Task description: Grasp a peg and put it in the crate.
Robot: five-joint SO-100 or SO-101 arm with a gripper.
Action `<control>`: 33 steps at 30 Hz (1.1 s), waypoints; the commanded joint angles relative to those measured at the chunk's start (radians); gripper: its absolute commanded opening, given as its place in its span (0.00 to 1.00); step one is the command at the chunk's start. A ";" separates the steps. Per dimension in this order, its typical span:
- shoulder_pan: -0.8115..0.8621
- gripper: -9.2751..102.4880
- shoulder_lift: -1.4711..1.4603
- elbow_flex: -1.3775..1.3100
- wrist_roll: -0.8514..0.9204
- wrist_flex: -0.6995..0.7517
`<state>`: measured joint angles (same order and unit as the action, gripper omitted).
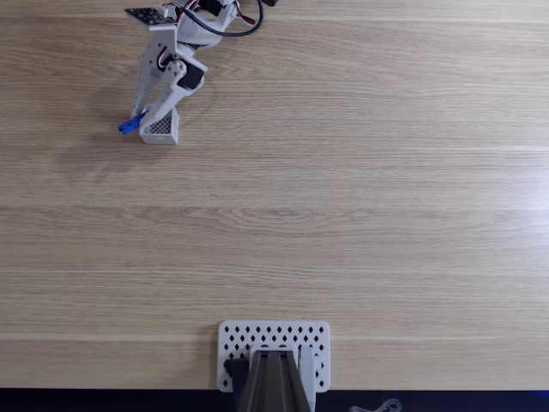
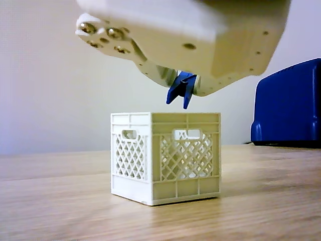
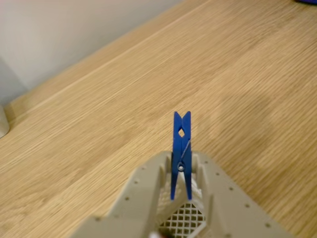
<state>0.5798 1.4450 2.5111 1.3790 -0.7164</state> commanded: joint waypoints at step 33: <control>-0.491 0.08 1.042 0.541 -0.549 0.259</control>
<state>0.1933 2.1951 3.0296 1.0416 -0.5783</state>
